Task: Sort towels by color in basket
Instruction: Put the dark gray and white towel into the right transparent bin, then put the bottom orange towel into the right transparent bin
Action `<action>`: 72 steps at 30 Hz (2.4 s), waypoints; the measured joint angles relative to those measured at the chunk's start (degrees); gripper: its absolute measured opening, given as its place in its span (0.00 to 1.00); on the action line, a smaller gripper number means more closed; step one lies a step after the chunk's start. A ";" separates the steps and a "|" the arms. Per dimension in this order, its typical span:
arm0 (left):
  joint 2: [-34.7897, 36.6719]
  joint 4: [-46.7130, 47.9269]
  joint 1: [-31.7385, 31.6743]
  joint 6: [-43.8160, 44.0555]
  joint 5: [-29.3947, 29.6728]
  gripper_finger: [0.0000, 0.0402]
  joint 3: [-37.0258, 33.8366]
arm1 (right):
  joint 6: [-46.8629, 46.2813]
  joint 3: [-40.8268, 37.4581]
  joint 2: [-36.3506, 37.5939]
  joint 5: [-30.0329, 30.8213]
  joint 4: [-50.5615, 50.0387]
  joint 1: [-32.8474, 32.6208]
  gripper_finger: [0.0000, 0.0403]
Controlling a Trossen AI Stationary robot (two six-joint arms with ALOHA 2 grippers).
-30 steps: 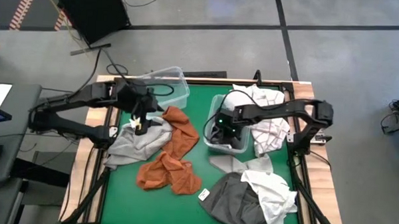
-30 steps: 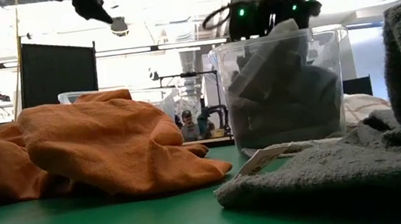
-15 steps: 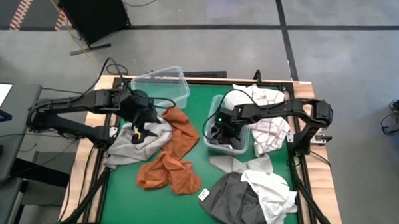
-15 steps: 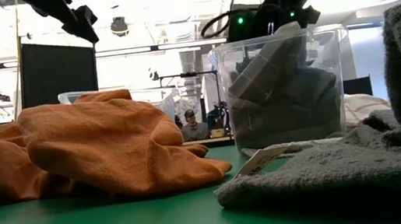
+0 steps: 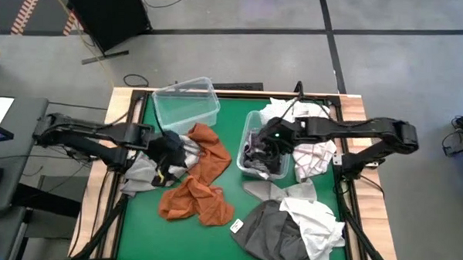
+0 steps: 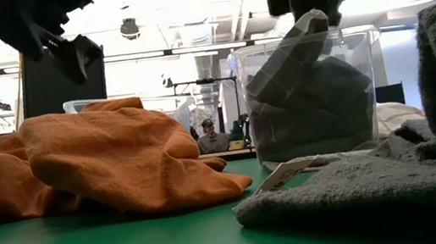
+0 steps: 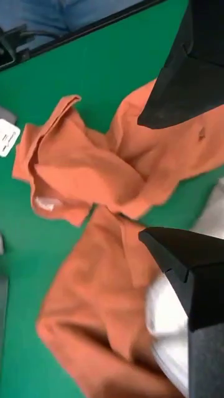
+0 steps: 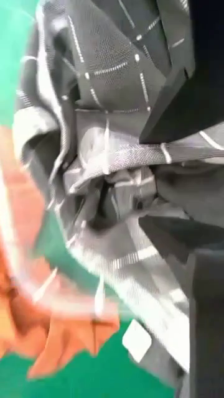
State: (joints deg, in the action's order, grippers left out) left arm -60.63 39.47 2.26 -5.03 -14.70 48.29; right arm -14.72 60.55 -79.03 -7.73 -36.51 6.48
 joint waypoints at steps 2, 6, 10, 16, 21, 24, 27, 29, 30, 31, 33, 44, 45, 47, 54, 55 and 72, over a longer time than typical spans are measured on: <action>-0.87 -4.49 2.03 1.44 0.04 0.64 -1.83 | -0.06 0.02 2.13 0.00 0.00 -0.57 0.66; -3.34 -14.05 6.62 3.28 0.34 0.66 -5.03 | -0.19 0.02 5.84 0.02 0.03 -2.03 0.72; -7.69 -18.39 11.05 2.10 4.75 0.71 -6.47 | 1.50 0.02 9.33 0.04 0.62 -4.25 0.73; -16.70 -23.08 14.25 0.49 8.76 0.82 -6.47 | 1.53 0.09 13.01 0.14 2.95 -6.64 0.74; -25.50 -26.20 14.61 -0.51 9.68 0.90 -6.45 | 1.26 0.09 14.64 1.82 2.84 -8.08 0.74; -29.99 -27.00 14.61 -0.64 9.98 0.93 -6.17 | 1.25 0.09 14.99 2.16 2.79 -9.02 0.74; -33.20 -27.77 14.67 0.59 12.10 0.93 -6.03 | 0.89 0.09 15.02 2.23 2.71 -9.84 0.74; -34.83 -28.29 14.64 2.18 13.32 0.90 -5.98 | 0.47 0.09 15.02 2.24 2.69 -10.29 0.74; -35.33 -28.87 14.64 2.71 13.32 0.88 -5.96 | 0.21 0.09 15.02 2.24 2.68 -10.30 0.74; -35.63 -28.95 14.62 2.79 13.38 0.85 -5.82 | 0.17 0.10 15.02 2.24 2.67 -10.31 0.74; -35.80 -29.46 14.63 2.81 13.51 0.76 -5.60 | -0.13 0.11 15.02 2.23 2.60 -10.32 0.74; -35.73 -31.13 14.84 -4.12 12.15 0.05 -4.15 | -1.32 0.11 15.02 2.27 2.43 -12.34 0.74; -35.43 -30.76 14.86 -4.83 12.07 0.05 -3.41 | -1.58 0.11 15.02 2.25 2.41 -12.64 0.74; -34.89 -29.08 14.86 -6.42 12.07 0.05 -1.61 | -1.81 0.11 15.02 2.25 2.40 -13.18 0.74; -26.62 -21.51 14.49 -13.11 13.12 0.04 6.43 | -4.50 0.11 15.02 2.25 1.99 -15.72 0.74; -25.08 -19.89 14.34 -13.93 13.10 0.04 7.53 | -4.94 0.13 15.02 2.25 1.74 -16.13 0.74; -10.19 -42.49 1.56 -28.92 14.80 0.04 15.08 | -18.02 0.13 15.02 11.75 -6.41 -26.29 0.74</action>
State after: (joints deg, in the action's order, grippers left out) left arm -70.82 -3.02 3.82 -33.95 0.10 63.37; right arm -32.74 60.69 -64.01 4.02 -42.92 -19.81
